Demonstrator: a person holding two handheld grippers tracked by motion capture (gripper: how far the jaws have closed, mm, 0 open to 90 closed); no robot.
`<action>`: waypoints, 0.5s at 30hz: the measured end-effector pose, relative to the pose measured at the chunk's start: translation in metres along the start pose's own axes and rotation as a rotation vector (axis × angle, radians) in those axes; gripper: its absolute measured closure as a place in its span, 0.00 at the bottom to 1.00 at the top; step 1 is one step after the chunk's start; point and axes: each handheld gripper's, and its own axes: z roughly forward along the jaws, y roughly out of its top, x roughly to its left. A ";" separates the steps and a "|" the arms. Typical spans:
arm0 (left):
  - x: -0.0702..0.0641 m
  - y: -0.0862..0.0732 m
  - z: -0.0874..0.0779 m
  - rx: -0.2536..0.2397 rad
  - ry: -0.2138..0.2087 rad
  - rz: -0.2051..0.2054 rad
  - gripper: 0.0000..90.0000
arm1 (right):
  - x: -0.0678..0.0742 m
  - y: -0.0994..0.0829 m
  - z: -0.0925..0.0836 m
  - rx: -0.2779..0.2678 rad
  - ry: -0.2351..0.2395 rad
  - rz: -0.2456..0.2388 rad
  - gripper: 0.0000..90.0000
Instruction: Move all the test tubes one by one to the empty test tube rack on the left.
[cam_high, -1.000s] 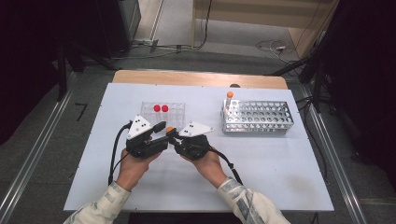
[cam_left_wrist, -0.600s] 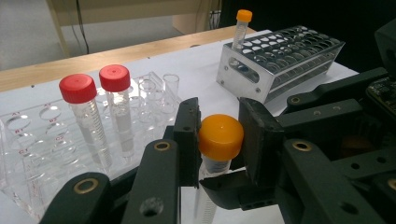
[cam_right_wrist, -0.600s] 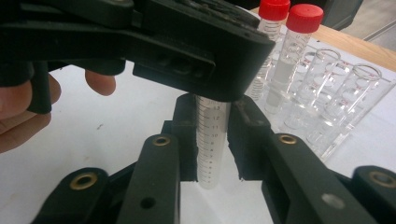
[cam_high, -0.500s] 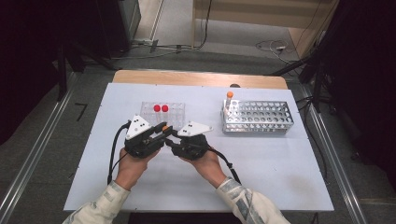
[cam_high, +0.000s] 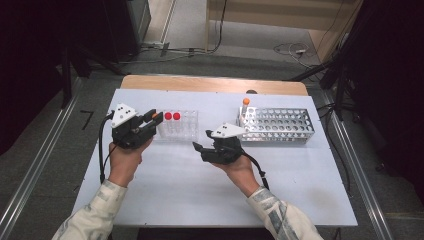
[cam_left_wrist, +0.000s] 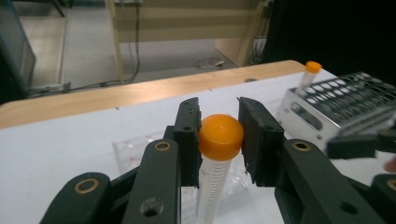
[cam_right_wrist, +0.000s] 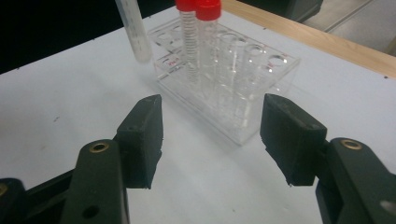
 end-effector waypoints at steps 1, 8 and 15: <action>0.002 0.003 0.002 -0.005 0.010 -0.001 0.77 | -0.002 -0.001 -0.001 -0.001 -0.001 0.003 0.42; 0.009 0.012 0.024 -0.003 0.047 -0.003 0.77 | -0.012 -0.005 -0.006 -0.006 -0.018 0.019 0.42; 0.012 0.007 0.039 0.022 0.075 -0.006 0.77 | -0.017 -0.007 -0.009 -0.010 -0.025 0.032 0.42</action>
